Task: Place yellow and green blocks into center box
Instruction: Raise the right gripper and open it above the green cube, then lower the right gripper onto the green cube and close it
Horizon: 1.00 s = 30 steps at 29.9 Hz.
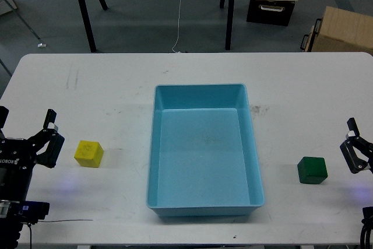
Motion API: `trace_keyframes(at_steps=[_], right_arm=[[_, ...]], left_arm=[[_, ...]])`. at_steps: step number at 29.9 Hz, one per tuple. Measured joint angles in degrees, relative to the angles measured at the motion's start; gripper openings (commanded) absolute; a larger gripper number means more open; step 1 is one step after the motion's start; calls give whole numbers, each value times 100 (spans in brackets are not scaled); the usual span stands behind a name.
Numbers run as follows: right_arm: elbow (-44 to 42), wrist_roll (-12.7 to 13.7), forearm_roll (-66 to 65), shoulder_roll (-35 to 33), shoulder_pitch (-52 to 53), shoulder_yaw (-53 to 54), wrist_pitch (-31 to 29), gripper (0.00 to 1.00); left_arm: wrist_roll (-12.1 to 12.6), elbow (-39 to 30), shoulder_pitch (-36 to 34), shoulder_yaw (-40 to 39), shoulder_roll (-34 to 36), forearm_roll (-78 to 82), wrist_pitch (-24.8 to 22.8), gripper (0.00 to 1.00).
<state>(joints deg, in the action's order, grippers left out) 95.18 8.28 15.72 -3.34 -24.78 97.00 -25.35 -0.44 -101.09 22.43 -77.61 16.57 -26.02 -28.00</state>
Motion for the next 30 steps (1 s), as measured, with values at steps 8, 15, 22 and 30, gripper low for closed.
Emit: trace_keyframes(at_steps=[8,15,22,30], right_arm=[[-92,182,28,-533,131,-172,148,100],[-384,563,-578,-2882,830,-703,499,100],[-837,1253,-1381,-4872,3073,-2688,630,100],[-1025,1962,-2868,-5585,7515,-7137,585,100]], left_arm=[[-2,0,-261,0,18,0,0,100],[19,13,-614,-45,63,8,0,100],[44,61,-874,11,43,93,4,100],[17,218,-943,388,-179,586,5,100]])
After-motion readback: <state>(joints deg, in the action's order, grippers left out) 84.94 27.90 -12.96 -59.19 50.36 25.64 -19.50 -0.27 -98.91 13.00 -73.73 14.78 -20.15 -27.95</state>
